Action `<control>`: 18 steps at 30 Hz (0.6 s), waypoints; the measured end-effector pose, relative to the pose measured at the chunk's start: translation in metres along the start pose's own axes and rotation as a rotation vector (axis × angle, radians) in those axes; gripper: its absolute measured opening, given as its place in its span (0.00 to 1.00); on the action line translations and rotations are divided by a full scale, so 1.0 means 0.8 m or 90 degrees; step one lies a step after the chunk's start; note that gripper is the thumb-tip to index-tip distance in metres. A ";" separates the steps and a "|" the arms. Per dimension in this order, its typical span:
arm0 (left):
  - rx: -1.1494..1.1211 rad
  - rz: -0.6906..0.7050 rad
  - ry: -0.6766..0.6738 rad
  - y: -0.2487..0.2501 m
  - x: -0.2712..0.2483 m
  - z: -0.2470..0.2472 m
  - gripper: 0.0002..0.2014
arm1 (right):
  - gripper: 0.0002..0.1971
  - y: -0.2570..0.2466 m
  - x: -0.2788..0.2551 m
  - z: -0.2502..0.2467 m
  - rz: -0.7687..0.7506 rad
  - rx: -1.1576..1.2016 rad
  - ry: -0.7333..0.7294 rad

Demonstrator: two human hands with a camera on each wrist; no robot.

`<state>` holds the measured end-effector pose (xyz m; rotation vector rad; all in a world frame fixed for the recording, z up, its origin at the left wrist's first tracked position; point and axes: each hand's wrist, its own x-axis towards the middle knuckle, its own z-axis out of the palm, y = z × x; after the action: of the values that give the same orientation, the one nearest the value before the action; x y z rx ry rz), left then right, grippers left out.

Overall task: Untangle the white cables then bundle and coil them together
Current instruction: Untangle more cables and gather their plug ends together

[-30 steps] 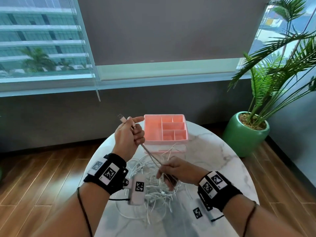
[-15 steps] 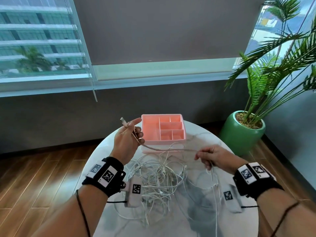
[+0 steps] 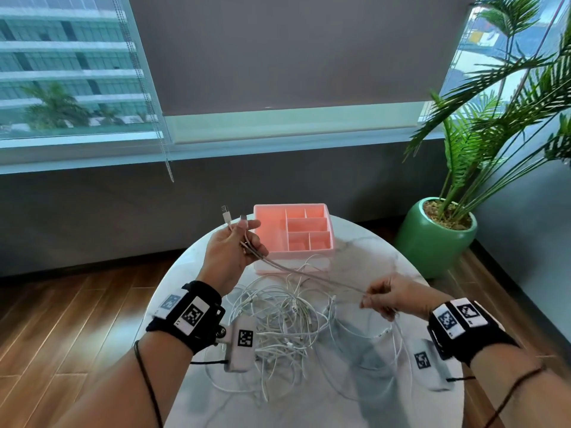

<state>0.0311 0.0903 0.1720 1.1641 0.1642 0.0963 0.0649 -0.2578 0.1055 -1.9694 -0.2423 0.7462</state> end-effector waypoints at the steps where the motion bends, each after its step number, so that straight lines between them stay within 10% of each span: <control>1: 0.000 0.008 0.012 0.001 0.000 -0.001 0.17 | 0.12 0.014 -0.001 -0.002 0.032 -0.048 -0.016; 5: -0.060 0.019 0.094 0.011 0.006 -0.012 0.19 | 0.14 0.069 -0.017 -0.020 0.123 -0.139 0.021; 18: -0.119 -0.050 0.125 0.000 0.003 -0.031 0.13 | 0.28 0.070 -0.075 -0.108 0.159 -0.343 0.603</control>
<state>0.0290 0.1134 0.1620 0.9601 0.3670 0.1544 0.0607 -0.3769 0.1107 -2.6653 0.4236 -0.1978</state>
